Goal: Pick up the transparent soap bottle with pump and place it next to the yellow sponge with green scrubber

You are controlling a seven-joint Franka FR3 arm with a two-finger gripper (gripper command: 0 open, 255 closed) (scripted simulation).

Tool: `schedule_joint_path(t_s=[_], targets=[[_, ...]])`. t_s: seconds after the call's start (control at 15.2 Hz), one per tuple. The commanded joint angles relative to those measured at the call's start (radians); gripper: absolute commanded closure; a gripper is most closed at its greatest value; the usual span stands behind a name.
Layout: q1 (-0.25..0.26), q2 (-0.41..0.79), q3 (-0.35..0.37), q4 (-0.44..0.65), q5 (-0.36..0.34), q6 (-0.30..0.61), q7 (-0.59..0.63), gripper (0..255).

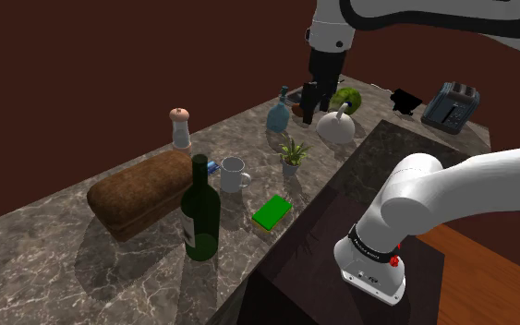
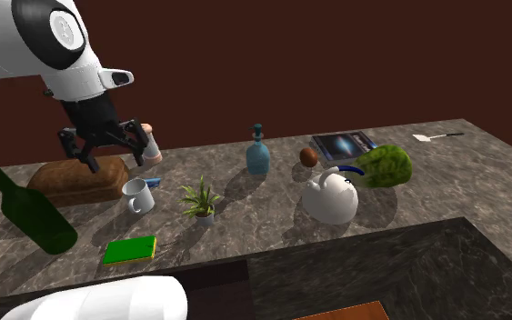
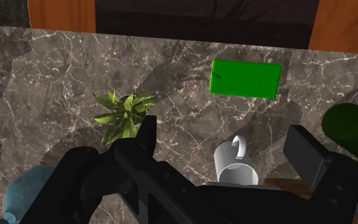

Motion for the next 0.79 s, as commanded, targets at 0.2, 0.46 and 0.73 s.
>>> schedule_joint_path(t_s=[0.2, 0.46, 0.73], targets=[[-0.023, 0.073, -0.046, 0.018, -0.039, 0.06, -0.049, 0], [-0.051, 0.181, -0.104, 0.058, -0.081, 0.137, -0.111, 0], [-0.075, 0.299, -0.158, 0.118, -0.109, 0.206, -0.172, 0]])
